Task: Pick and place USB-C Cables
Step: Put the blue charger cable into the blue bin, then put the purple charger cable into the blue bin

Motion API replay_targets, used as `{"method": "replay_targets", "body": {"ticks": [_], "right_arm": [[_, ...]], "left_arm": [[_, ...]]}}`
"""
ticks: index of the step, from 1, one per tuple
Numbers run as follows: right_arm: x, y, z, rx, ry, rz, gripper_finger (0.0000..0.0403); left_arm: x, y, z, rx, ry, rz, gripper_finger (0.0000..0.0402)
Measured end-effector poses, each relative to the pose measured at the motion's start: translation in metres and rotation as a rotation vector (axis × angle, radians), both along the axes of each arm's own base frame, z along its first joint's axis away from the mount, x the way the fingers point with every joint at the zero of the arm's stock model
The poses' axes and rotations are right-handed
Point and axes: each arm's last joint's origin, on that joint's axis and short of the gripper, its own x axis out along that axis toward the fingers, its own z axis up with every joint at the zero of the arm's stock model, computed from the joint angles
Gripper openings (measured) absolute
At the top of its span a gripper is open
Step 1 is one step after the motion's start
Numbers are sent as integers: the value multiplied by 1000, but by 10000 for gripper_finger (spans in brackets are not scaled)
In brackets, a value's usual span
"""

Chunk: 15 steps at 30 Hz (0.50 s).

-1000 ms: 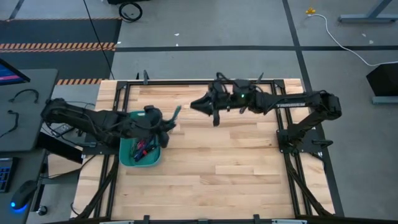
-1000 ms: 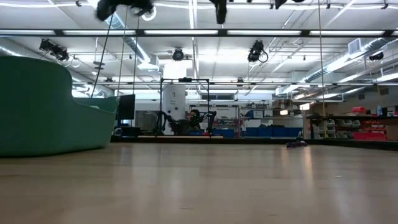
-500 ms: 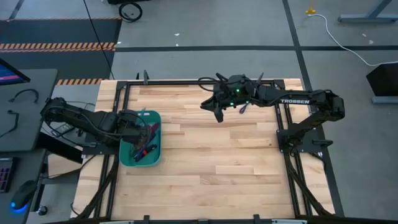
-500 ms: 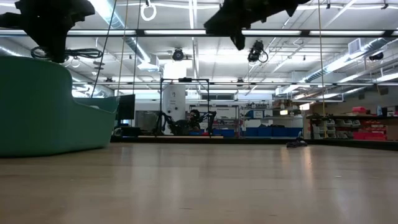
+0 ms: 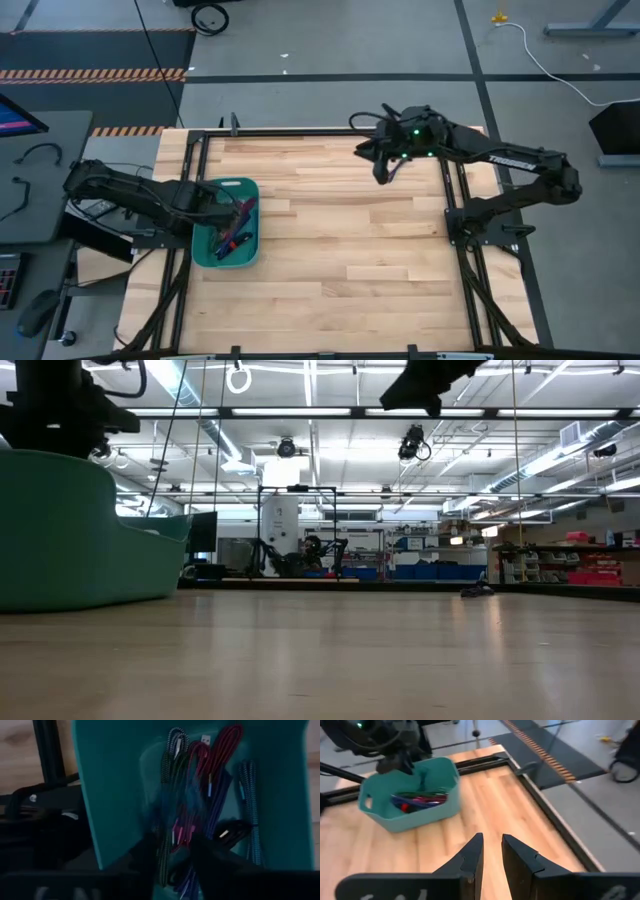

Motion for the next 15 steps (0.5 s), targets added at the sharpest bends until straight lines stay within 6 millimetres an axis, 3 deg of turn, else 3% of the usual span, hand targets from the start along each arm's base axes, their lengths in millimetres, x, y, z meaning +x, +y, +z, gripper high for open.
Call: {"method": "replay_targets", "body": {"ticks": [4,8,15], "right_arm": [[-11,-4,1,-30,43,-34,75],[-14,-12,-12,-18,160,-41,75],[-18,-41,-81,154,372,-184,75]], "left_arm": [[-4,2,3,-28,-2,15,191],[-10,4,7,-69,-34,35,239],[-2,4,16,-52,-271,36,248]]}}
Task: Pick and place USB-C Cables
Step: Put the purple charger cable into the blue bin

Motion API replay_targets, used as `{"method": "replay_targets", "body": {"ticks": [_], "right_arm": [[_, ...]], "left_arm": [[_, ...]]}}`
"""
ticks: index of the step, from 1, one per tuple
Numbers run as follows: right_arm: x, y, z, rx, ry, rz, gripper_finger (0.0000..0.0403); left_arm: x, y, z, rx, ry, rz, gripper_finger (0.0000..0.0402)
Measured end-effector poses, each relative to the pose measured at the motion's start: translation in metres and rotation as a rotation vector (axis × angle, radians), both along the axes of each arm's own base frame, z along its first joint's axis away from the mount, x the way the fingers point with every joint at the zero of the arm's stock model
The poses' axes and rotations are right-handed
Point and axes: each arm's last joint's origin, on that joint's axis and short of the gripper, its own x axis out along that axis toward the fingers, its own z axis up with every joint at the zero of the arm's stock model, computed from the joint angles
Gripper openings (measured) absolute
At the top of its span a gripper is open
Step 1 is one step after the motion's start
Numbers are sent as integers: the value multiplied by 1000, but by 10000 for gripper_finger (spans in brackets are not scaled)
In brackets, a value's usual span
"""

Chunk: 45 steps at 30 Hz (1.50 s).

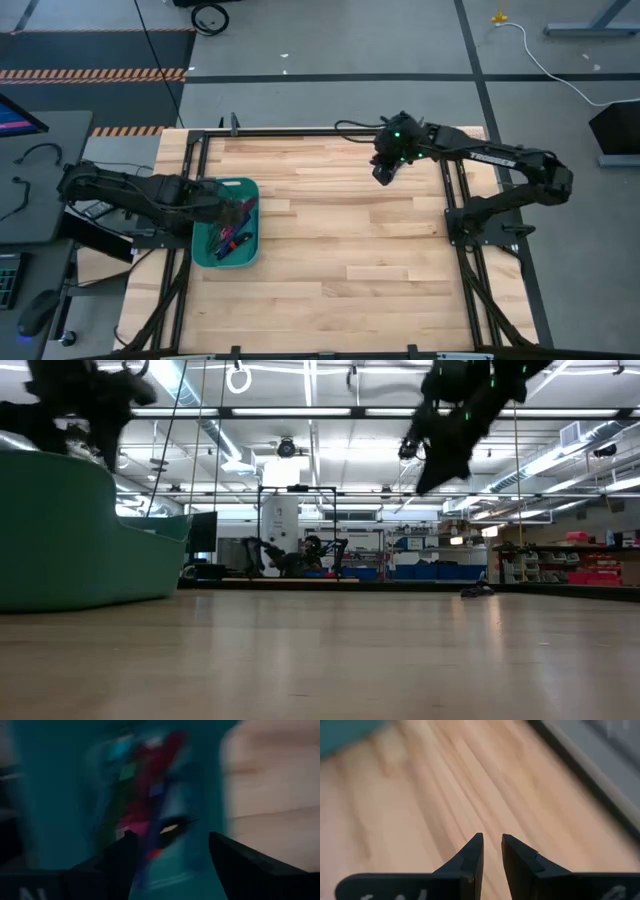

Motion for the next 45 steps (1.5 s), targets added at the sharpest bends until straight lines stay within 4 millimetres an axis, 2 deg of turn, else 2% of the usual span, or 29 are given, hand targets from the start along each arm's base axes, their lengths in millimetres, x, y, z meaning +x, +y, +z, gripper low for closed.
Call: {"method": "replay_targets", "body": {"ticks": [6,10,15,20,23,27,31,36,45], "right_arm": [[-21,-32,-65,235,147,-356,75],[-38,-52,-92,291,228,-527,77],[-55,-73,-109,323,282,-648,107],[-68,-90,-122,366,296,-793,158],[-69,-96,-129,374,307,-888,182],[-60,-100,-132,372,235,-919,193],[-57,-100,-138,333,281,-958,184],[-49,-95,-143,292,327,-897,159],[-33,-85,-151,319,348,-738,60]], "left_arm": [[32,-1,15,202,-347,-41,219],[52,-1,27,389,-504,-69,201],[71,-1,30,514,-548,-129,184],[84,-2,24,515,-542,-135,173],[90,-4,19,498,-532,-152,172],[98,-6,13,469,-528,-179,173],[103,-8,9,449,-524,-197,172],[106,-9,7,441,-530,-211,172],[107,-10,4,452,-505,-238,172]]}}
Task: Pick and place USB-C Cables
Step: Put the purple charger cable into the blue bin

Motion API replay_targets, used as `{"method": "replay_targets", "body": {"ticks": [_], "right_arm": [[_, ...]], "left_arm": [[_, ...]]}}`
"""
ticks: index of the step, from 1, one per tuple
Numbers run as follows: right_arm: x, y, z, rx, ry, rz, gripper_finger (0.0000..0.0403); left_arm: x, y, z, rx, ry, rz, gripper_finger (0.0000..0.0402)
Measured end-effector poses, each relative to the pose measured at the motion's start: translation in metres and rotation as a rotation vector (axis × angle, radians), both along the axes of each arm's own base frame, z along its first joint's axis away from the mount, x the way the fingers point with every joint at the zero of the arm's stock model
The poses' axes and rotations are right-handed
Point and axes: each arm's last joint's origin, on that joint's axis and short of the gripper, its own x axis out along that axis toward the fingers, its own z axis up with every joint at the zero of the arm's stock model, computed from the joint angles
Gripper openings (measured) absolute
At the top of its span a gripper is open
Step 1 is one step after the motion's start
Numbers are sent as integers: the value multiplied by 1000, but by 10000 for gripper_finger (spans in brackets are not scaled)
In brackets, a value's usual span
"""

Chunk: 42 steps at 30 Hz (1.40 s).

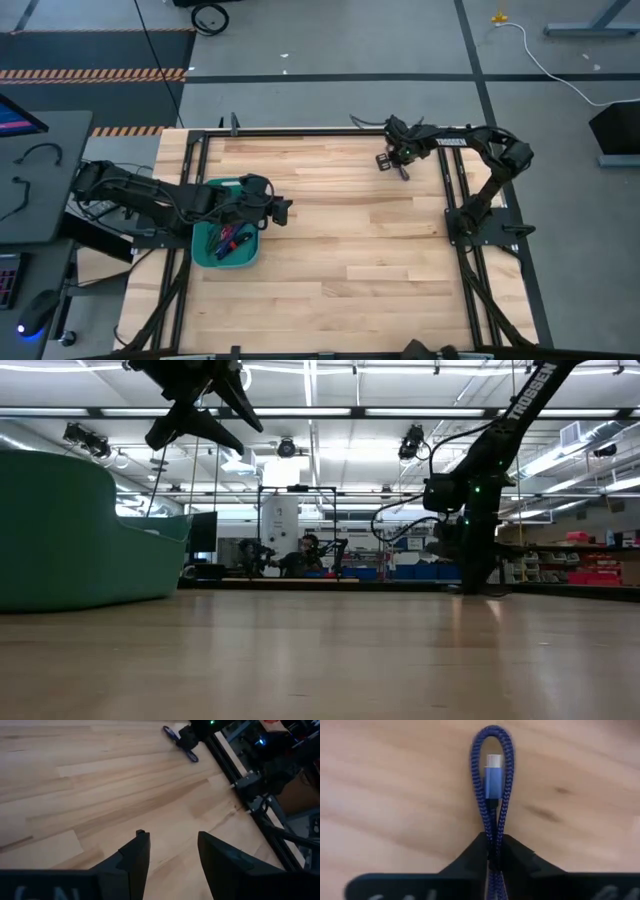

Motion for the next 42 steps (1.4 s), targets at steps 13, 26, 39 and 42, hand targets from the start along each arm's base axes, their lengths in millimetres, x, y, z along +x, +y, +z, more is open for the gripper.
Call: {"method": "replay_targets", "body": {"ticks": [13,26,39,42], "right_arm": [[59,72,20,139,-296,336,23],[144,173,78,27,-1096,578,18],[179,180,186,-280,-1401,669,18],[184,176,213,-385,-1327,624,19]], "left_arm": [[0,-1,0,11,11,-29,172],[-32,4,37,125,-79,-160,172],[-116,21,91,353,-293,-197,172],[-133,24,96,373,-328,-186,172]]}}
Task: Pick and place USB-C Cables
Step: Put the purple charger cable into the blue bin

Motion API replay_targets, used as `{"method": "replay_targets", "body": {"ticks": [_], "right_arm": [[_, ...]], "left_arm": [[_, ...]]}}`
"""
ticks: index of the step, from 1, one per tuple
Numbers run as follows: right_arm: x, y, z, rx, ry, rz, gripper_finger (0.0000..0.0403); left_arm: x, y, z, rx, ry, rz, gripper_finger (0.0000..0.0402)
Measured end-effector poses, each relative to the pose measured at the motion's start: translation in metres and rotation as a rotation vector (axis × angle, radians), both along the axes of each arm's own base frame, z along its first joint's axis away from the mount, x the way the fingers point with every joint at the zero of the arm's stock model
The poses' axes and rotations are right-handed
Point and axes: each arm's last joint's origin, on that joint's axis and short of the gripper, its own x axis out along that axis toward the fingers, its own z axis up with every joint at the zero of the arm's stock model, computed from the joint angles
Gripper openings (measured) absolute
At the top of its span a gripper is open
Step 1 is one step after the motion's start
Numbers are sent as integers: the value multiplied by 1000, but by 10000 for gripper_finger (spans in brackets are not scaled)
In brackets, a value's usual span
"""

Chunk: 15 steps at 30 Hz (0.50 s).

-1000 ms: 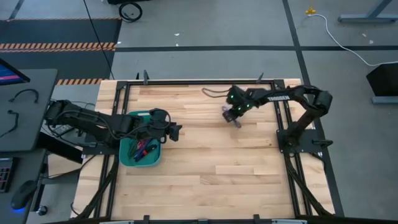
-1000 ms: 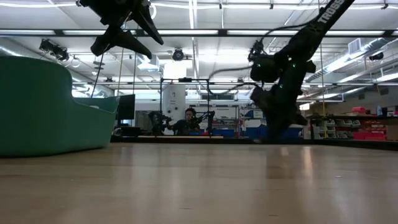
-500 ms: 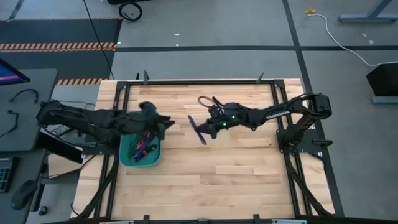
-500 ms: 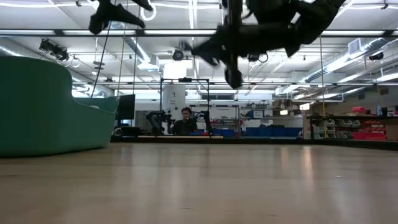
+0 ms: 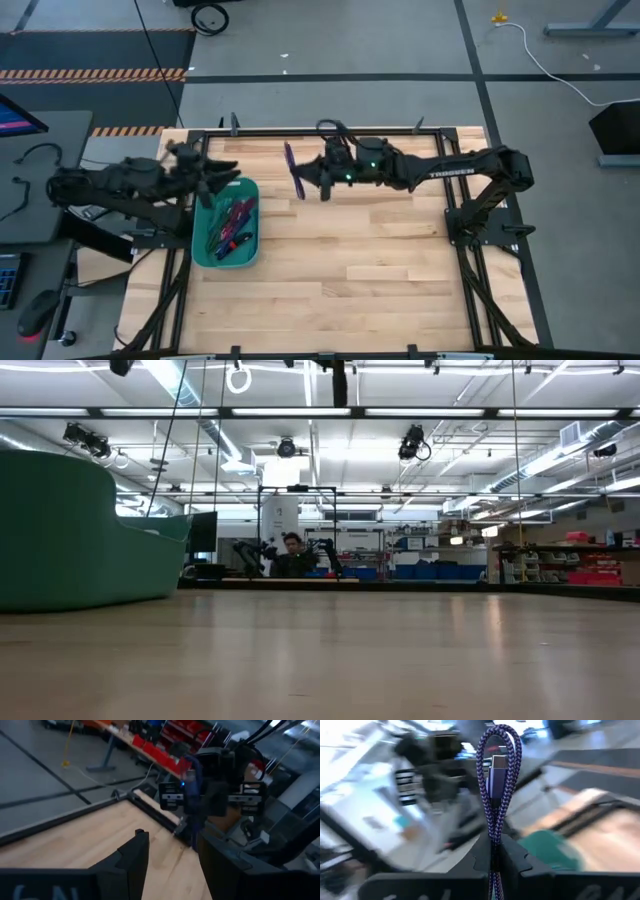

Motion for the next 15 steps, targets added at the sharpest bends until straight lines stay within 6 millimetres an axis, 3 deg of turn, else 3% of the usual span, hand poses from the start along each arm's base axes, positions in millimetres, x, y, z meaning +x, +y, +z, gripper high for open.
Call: {"method": "replay_targets", "body": {"ticks": [4,8,10,15], "right_arm": [[4,-5,18,-15,80,-152,19],[16,-8,26,4,29,-211,19],[27,-8,18,35,47,-212,19],[77,-6,-6,122,72,-169,19]], "left_arm": [[-21,4,5,39,-36,13,172],[-35,8,4,58,-32,49,172],[-39,9,2,61,-16,59,172],[-46,10,-1,60,-1,59,172]]}}
